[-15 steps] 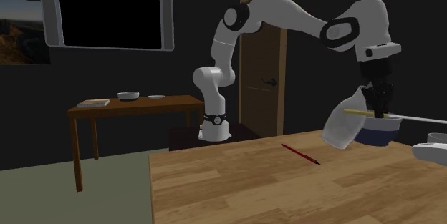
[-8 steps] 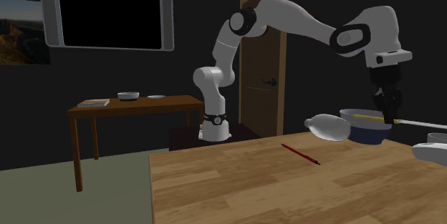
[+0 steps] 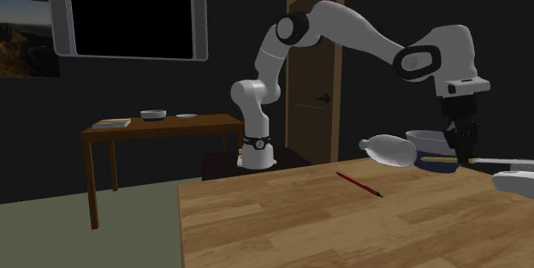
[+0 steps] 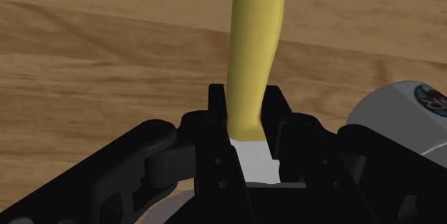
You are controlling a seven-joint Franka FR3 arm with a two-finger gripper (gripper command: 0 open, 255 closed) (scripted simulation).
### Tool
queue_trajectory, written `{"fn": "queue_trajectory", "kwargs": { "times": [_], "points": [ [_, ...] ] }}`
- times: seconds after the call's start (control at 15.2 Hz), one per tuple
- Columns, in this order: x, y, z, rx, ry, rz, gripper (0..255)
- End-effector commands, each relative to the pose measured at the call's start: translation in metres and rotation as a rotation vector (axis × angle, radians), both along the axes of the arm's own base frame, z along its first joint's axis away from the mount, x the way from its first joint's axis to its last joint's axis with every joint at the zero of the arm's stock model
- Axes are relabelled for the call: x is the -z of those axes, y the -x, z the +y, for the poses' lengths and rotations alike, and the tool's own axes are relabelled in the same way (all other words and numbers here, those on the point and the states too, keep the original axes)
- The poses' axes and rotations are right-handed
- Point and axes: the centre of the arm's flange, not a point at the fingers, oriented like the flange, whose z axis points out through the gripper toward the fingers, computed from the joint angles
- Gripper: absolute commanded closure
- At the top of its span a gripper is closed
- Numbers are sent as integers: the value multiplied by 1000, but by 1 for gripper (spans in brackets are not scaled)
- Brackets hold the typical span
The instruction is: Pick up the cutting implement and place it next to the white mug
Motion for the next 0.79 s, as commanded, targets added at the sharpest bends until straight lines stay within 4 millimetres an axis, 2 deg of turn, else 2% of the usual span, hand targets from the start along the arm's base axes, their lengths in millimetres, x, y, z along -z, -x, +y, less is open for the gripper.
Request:
{"fn": "queue_trajectory", "kwargs": {
  "times": [0.0, 0.73],
  "points": [
    [11, 1, 1, 0, 0, 0, 255],
    [69, 1, 1, 0, 0, 0, 255]
  ]
}}
